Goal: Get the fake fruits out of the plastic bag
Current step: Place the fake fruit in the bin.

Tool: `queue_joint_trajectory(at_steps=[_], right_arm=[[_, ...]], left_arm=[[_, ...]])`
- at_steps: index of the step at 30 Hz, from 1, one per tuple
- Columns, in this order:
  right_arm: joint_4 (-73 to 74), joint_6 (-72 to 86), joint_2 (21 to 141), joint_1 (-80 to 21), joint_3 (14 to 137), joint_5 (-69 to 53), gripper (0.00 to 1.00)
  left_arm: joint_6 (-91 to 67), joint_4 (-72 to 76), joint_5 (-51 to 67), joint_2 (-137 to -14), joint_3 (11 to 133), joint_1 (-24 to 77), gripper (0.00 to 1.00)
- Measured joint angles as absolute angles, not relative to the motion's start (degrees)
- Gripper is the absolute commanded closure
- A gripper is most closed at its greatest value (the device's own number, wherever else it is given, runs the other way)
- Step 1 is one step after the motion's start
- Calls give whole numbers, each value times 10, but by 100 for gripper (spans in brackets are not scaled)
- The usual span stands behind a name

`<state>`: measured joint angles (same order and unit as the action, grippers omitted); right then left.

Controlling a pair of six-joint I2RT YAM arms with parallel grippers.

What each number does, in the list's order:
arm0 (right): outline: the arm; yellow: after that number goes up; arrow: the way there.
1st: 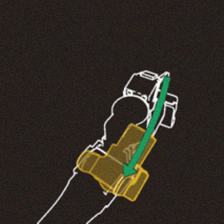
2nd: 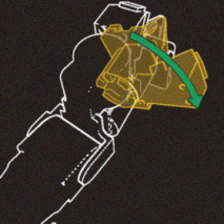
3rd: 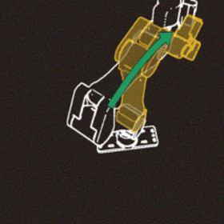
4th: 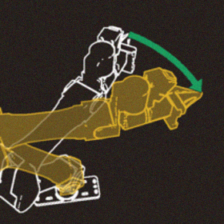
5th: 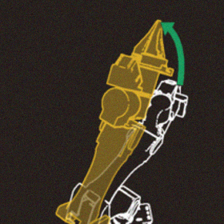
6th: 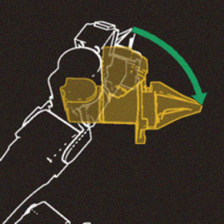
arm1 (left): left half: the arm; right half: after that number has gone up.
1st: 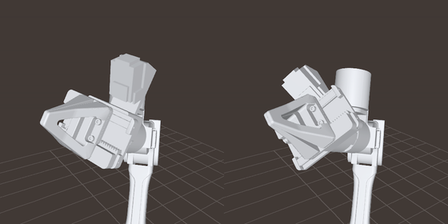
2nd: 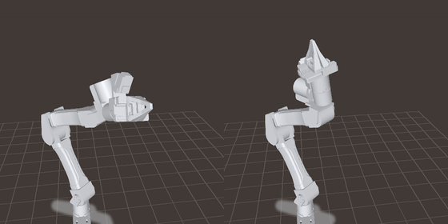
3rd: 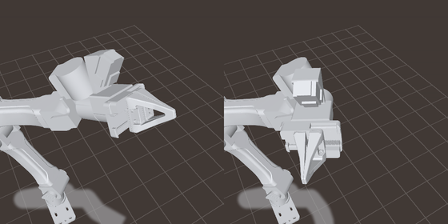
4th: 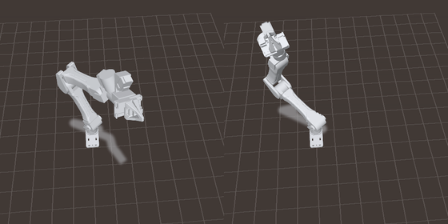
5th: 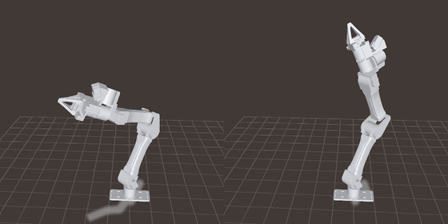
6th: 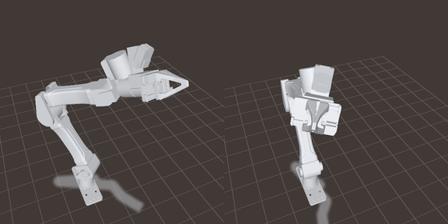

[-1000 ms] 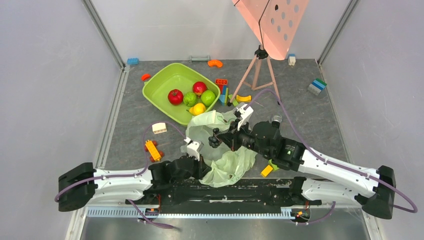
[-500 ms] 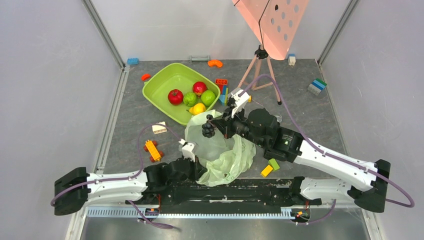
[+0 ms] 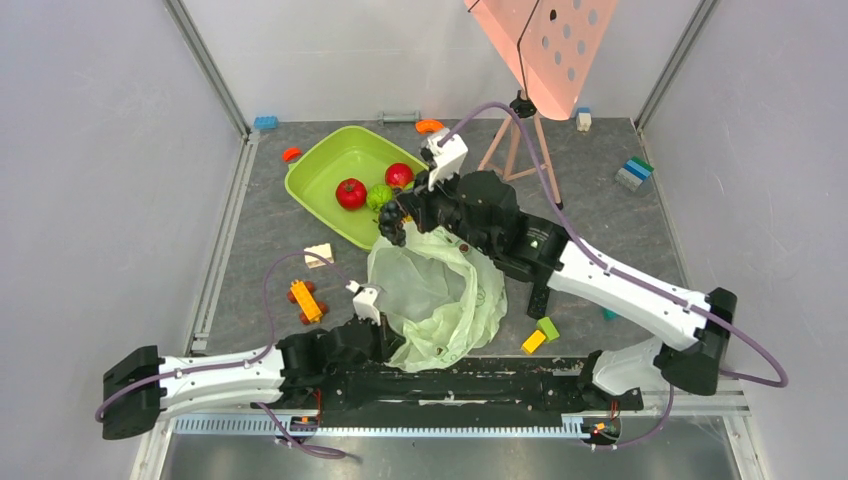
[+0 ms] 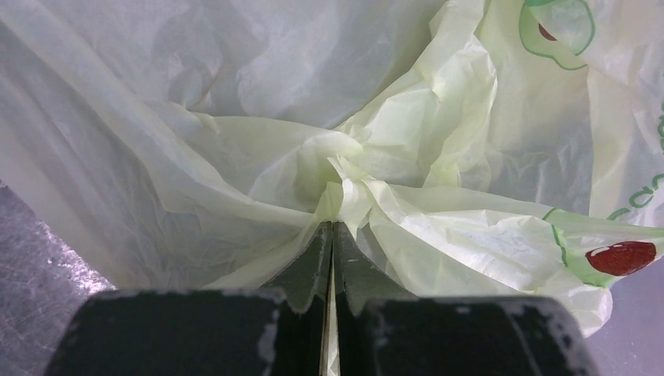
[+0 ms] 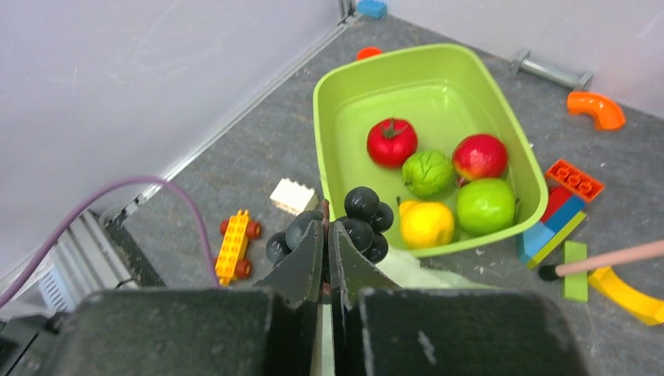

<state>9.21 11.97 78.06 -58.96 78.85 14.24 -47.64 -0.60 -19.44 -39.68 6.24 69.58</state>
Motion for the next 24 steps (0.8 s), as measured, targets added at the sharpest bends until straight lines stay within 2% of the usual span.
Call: queue_joint_trajectory(at_steps=[17, 24], right_arm=[[108, 100, 985, -504, 1037, 94, 100], [99, 92, 1063, -468, 1068, 64, 100]], left_arm=[[-493, -34, -202, -371, 53, 696, 93], [-495, -34, -207, -371, 53, 696, 93]])
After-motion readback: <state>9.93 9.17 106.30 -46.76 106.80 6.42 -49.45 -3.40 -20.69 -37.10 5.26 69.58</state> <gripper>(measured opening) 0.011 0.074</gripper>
